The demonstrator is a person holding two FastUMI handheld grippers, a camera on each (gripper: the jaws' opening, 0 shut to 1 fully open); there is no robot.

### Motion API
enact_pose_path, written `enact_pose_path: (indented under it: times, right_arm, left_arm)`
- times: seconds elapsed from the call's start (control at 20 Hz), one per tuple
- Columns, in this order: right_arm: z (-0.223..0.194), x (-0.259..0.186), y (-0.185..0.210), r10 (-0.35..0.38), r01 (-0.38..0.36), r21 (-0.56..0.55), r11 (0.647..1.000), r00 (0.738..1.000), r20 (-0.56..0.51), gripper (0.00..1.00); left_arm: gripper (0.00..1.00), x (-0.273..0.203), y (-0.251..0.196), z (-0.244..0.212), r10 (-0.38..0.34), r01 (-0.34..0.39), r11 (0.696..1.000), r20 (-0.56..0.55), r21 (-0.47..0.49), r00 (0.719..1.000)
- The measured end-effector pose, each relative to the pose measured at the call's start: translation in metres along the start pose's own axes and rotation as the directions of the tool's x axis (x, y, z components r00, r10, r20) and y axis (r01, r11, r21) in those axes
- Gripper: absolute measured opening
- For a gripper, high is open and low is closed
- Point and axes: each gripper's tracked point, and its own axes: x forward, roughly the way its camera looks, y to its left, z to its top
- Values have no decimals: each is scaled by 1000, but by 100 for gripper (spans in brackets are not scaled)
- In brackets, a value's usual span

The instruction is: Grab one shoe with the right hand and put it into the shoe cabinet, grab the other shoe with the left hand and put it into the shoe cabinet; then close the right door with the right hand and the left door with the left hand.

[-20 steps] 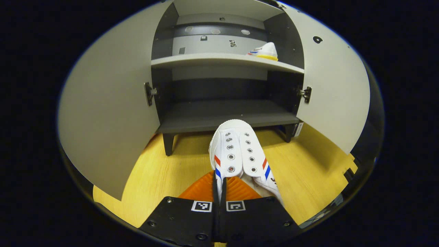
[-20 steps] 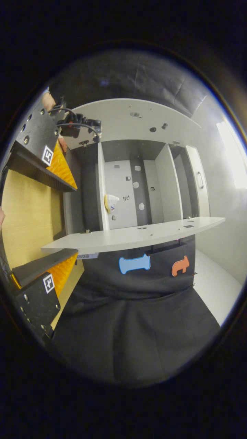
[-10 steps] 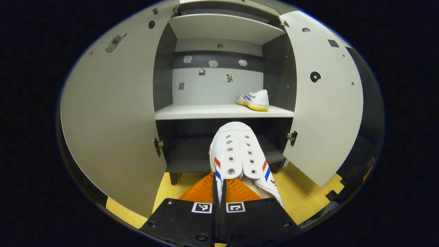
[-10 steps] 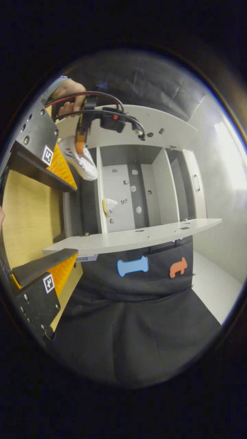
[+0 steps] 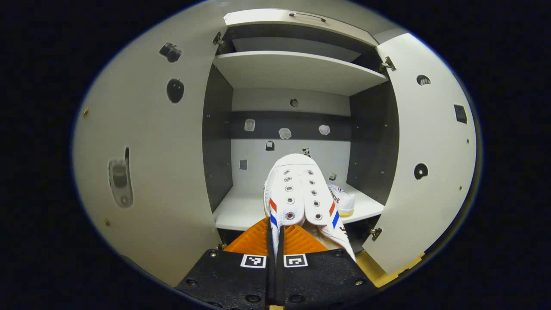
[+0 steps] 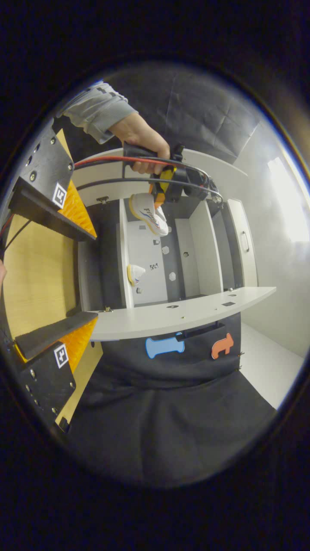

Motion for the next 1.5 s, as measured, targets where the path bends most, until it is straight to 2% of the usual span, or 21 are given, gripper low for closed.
enact_pose_path:
  times: [0.15, 0.25, 0.35, 0.6, 0.7, 0.85, 0.95, 1.05, 1.1, 1.2, 1.25, 1.3, 1.35, 1.4, 1.5]
  right_arm:
    - [3, -4, 9, 20, -20, -7, 1000, 1000, 12, 98]
    - [7, -6, 10, 20, -20, -9, 1000, 1000, 21, 98]
    - [8, -6, 9, 13, -12, -10, 1000, 1000, 29, 98]
    - [1, -3, 5, 1, 0, -33, 999, 1000, 20, 98]
    - [-6, -1, 3, -8, 8, -39, 999, 1000, 8, 98]
    - [-10, 5, -3, -19, 19, -24, 1000, 1000, -2, 98]
    - [-14, 8, -8, -28, 28, -17, 999, 1000, -13, 98]
    - [-17, 10, -11, -43, 42, -20, 999, 999, -19, 98]
    - [-16, 11, -10, -42, 41, -23, 999, 999, -17, 98]
    - [-17, 11, -5, -30, 29, -35, 999, 999, -16, 98]
    - [-18, 11, -4, -26, 25, -38, 999, 1000, -17, 98]
    - [-19, 10, -2, -24, 23, -39, 999, 1000, -20, 98]
    - [-21, 11, -1, -21, 20, -40, 999, 999, -25, 98]
    - [-22, 11, 0, -20, 19, -41, 999, 999, -30, 98]
    - [-22, 10, 2, -19, 17, -48, 999, 999, -27, 98]
  left_arm:
    - [0, 29, 3, 36, 10, -9, 1000, 41, -23, 999]
    - [0, 56, 7, 44, 34, -31, 997, 41, -71, 999]
    - [1, 87, 12, 35, 66, -67, 994, -8, -85, 998]
    - [1, 163, 32, -4, 130, -135, 990, -119, -31, 984]
    - [1, 181, 43, -28, 152, -159, 987, -200, -18, 968]
    - [1, 200, 55, -49, 161, -170, 985, -261, -12, 952]
    - [1, 210, 66, -63, 198, -201, 979, -314, 23, 928]
    - [1, 218, 66, -61, 200, -200, 979, -323, 34, 925]
    - [1, 226, 61, -59, 178, -177, 984, -319, 30, 931]
    - [1, 229, 52, -69, 135, -122, 991, -366, 58, 921]
    - [2, 228, 52, -71, 136, -123, 991, -370, 58, 919]
    - [5, 234, 45, -65, 113, -112, 993, -352, 24, 929]
    - [12, 231, 47, -63, 123, -122, 992, -338, 25, 933]
    - [27, 228, 52, -55, 150, -148, 989, -304, 31, 941]
    - [32, 218, 54, -56, 156, -152, 988, -325, 38, 933]
